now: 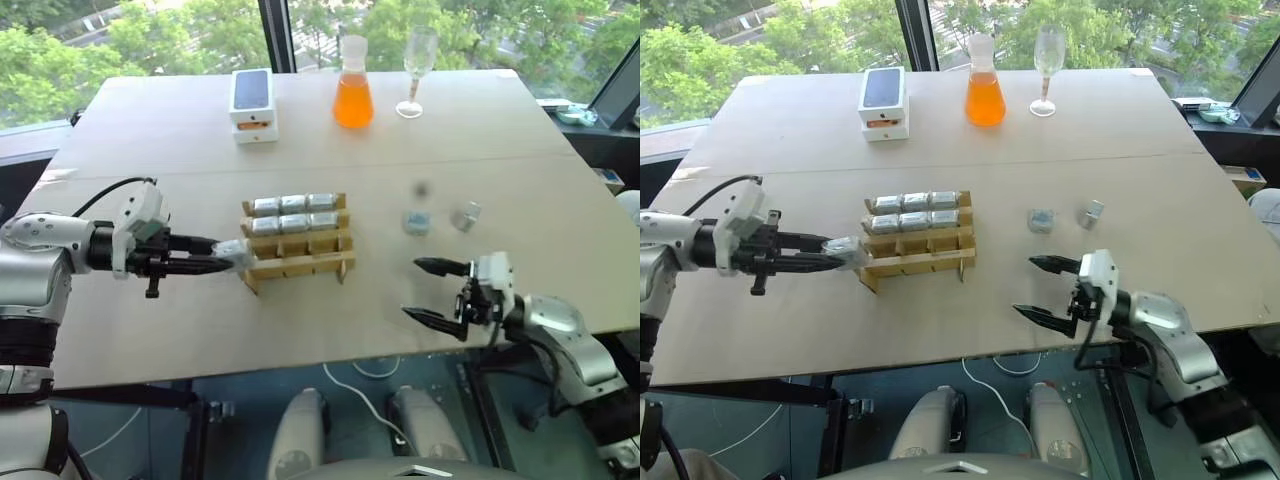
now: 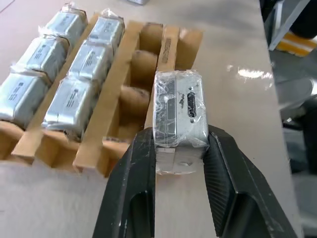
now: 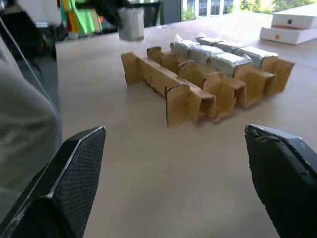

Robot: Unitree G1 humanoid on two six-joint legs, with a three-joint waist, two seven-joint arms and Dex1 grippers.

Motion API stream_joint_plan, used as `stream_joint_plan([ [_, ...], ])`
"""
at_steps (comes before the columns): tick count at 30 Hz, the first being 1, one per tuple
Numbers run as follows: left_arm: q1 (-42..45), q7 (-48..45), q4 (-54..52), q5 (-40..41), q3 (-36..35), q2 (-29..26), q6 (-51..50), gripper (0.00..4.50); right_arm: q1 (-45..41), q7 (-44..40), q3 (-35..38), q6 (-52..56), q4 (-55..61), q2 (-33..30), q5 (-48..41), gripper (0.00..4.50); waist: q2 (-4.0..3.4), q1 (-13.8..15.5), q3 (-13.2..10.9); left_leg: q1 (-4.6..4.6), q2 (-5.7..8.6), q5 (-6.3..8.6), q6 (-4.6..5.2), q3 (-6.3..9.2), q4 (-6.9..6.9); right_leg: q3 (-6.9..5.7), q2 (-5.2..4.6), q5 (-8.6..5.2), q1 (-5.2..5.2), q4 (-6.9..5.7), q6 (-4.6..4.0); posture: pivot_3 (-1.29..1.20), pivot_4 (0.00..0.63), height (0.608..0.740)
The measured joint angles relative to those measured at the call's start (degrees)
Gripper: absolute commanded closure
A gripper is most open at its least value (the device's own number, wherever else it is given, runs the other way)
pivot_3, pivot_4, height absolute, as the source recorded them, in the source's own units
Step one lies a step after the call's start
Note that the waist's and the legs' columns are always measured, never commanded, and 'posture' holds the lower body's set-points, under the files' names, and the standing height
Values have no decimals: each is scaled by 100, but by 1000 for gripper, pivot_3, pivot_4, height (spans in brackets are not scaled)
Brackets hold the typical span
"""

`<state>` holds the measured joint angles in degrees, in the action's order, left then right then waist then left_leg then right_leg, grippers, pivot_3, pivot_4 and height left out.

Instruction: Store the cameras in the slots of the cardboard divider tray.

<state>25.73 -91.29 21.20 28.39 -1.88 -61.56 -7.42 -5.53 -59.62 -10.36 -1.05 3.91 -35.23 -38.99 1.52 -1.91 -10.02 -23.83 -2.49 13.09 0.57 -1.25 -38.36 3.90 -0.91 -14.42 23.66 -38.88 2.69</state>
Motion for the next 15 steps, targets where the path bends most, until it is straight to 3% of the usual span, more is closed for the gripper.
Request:
stream_joint_plan([
  [7, 913, -25, 1388, -26, 618, 372, 977, 3745, 321, -409, 377, 486, 111, 278, -370, 62, 3, 65, 2, -1, 0, 0, 1, 0, -4, -1, 7, -2, -4, -1, 13, 0, 150, 740],
  [15, 1737, -27, 2407, -212, 1351, 650, 1650, 3745, 449, -721, 798, -299, 79, 799, 27, 62, 3, 114, 2, -11, 2, 1, 0, 0, 2, -1, 8, 9, 4, 4, 23, 0, 150, 740],
])
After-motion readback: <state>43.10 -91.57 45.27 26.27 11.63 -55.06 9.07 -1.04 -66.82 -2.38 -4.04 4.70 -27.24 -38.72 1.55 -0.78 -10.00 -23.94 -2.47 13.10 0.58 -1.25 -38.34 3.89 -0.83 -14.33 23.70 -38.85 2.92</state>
